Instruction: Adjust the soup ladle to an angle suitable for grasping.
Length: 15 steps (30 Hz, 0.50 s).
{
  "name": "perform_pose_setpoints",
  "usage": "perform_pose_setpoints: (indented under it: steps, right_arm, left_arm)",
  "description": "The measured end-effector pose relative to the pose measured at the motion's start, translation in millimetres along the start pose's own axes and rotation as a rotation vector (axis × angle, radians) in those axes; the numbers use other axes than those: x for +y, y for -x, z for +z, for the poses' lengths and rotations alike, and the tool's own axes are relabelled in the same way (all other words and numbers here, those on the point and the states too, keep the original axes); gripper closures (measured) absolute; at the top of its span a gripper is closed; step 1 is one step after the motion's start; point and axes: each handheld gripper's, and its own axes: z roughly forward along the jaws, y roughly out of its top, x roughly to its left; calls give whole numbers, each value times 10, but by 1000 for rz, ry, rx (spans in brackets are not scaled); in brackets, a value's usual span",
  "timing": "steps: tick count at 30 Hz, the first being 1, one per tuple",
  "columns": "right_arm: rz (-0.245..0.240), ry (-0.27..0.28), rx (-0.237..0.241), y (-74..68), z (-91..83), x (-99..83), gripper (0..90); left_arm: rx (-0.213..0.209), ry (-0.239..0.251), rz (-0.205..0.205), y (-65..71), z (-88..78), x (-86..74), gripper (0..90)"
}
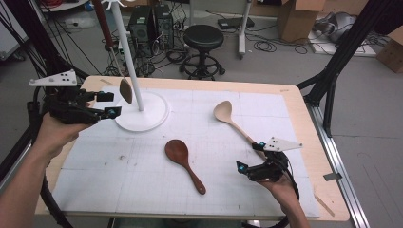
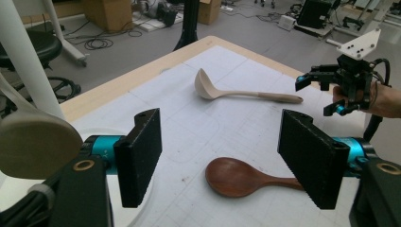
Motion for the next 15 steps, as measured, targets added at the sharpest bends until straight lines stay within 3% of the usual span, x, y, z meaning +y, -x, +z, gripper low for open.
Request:
perform_pose_setpoints:
  steps: [15]
  right_arm:
    - [4,-46,-41,113,4,42,10]
  left_arm:
    - [-4,-21,-2,129,45,-357,270]
